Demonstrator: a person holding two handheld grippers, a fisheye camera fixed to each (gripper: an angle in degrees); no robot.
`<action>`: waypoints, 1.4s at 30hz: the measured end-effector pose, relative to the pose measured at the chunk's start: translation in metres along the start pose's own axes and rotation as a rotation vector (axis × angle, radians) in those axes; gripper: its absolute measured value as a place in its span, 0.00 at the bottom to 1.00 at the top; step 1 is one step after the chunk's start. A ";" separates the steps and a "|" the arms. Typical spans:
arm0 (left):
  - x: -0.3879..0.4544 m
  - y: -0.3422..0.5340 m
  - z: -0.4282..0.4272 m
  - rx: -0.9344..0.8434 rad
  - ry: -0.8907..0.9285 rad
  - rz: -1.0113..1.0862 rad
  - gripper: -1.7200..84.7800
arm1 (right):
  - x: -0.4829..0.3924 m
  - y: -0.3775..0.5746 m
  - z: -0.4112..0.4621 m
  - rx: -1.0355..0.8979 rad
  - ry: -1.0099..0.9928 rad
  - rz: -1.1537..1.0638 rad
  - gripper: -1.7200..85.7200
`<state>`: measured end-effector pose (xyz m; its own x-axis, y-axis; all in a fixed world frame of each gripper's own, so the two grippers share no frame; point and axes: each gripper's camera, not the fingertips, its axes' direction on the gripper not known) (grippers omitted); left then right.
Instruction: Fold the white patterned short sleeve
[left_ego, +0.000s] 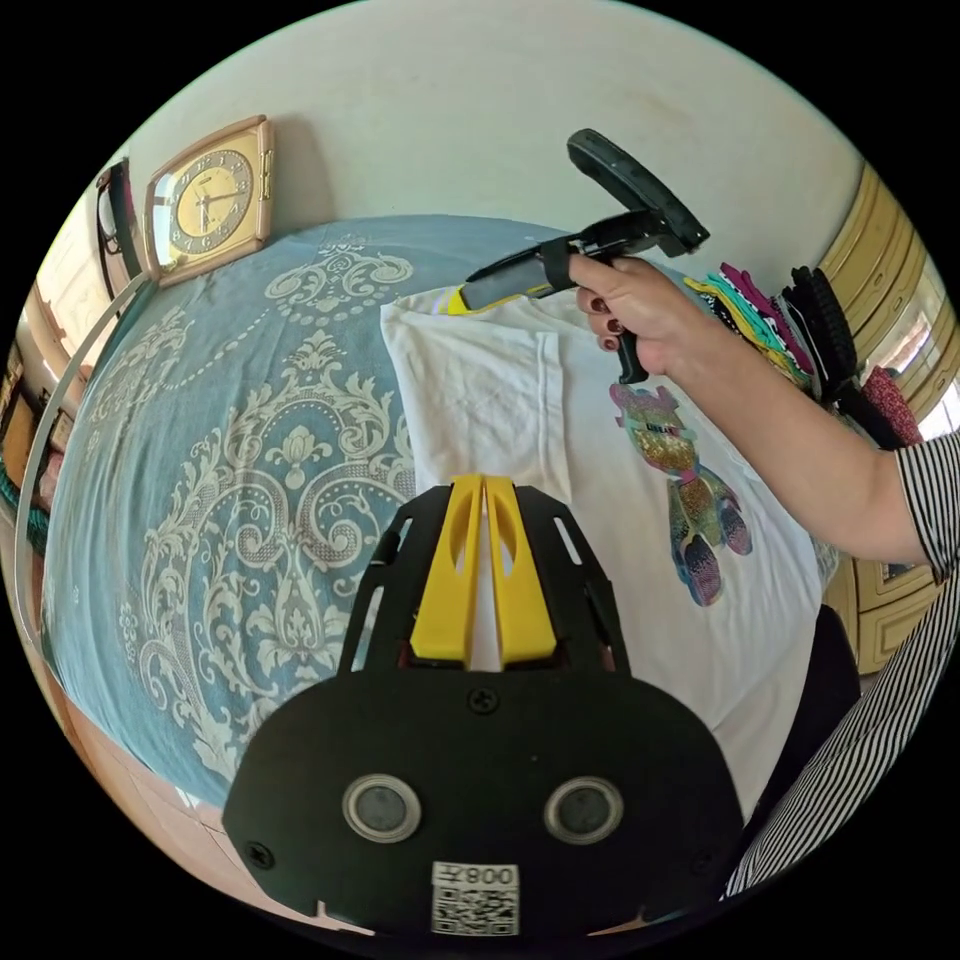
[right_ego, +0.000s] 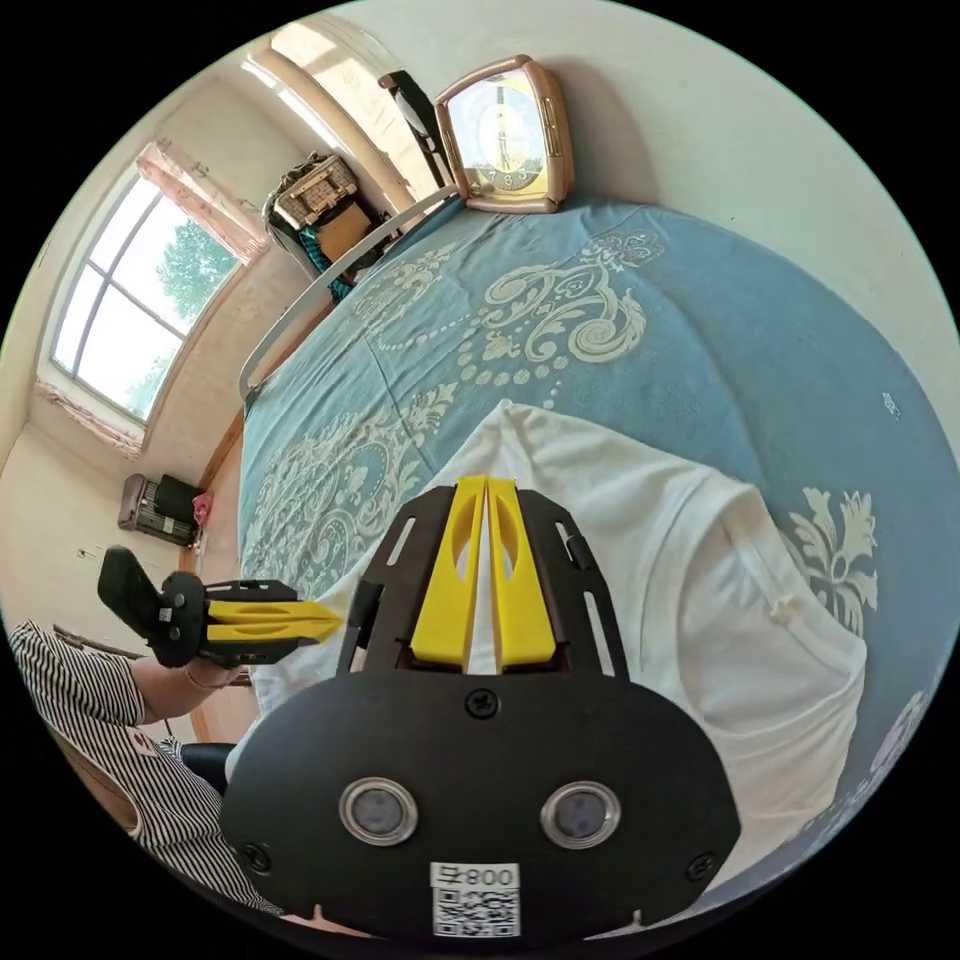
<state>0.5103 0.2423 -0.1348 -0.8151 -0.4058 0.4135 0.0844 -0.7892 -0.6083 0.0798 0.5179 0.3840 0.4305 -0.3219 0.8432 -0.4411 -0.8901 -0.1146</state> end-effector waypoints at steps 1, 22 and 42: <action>0.002 0.003 0.001 -0.001 0.008 0.008 0.02 | -0.004 0.024 -0.006 0.022 0.011 0.001 0.02; 0.016 0.039 0.029 -0.071 0.067 -0.011 0.02 | -0.029 0.406 -0.053 0.000 0.245 0.340 0.02; -0.022 0.167 0.044 -0.140 0.425 -0.234 0.02 | -0.058 0.698 -0.033 0.095 0.026 0.624 0.02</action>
<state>0.5675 0.0989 -0.2159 -0.9667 0.0209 0.2551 -0.1824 -0.7554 -0.6293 -0.2796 -0.0742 0.2725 0.0945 -0.7828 0.6151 -0.5306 -0.5624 -0.6342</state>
